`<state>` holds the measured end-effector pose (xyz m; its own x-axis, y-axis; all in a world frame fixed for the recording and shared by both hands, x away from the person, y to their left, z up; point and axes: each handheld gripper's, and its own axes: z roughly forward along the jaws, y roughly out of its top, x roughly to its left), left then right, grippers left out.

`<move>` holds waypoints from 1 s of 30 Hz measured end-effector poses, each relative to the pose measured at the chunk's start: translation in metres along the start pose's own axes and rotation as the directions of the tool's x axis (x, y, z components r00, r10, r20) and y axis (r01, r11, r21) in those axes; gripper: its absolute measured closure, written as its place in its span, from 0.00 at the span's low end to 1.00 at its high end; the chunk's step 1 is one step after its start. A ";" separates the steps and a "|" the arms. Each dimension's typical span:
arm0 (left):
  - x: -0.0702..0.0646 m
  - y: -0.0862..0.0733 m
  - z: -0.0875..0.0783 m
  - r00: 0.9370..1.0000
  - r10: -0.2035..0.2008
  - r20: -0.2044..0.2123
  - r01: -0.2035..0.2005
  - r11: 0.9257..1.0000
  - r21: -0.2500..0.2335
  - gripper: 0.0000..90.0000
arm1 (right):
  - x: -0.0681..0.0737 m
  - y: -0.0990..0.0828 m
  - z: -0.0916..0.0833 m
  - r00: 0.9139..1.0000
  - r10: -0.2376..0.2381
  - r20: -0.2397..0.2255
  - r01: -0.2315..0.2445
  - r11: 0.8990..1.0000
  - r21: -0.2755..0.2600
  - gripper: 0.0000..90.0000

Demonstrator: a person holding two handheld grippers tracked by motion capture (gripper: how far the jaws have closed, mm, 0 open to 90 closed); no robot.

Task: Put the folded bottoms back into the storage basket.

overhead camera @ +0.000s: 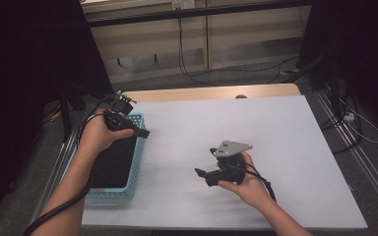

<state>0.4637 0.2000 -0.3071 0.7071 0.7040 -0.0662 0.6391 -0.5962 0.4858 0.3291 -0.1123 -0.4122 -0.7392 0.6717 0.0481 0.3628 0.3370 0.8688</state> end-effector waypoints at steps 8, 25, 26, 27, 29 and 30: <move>-0.008 -0.003 0.009 0.999 0.003 0.034 -0.002 1.000 -0.014 0.18 | -0.006 -0.006 -0.005 1.000 0.002 0.009 -0.002 1.000 0.015 0.19; -0.030 -0.009 0.023 0.995 0.058 0.078 -0.054 0.997 -0.047 0.18 | -0.012 -0.018 -0.018 1.000 0.008 0.014 -0.008 1.000 0.030 0.19; -0.031 -0.009 0.024 0.994 0.061 0.086 -0.057 0.997 -0.047 0.18 | -0.013 -0.019 -0.019 1.000 0.007 0.014 -0.008 0.999 0.034 0.19; -0.033 -0.010 0.025 0.995 0.058 0.086 -0.054 0.997 -0.052 0.18 | -0.013 -0.020 -0.021 1.000 0.008 0.016 -0.008 0.999 0.036 0.19; -0.035 -0.010 0.028 0.994 0.065 0.093 -0.061 0.997 -0.052 0.18 | -0.016 -0.024 -0.024 1.000 0.011 0.019 -0.012 0.999 0.041 0.19; -0.036 -0.011 0.029 0.993 0.066 0.095 -0.061 0.997 -0.054 0.18 | -0.016 -0.024 -0.024 1.000 0.011 0.019 -0.012 0.999 0.041 0.19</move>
<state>0.4400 0.1701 -0.3352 0.7731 0.6235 -0.1163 0.5777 -0.6164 0.5350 0.3184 -0.1465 -0.4224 -0.7240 0.6881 0.0483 0.3943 0.3555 0.8474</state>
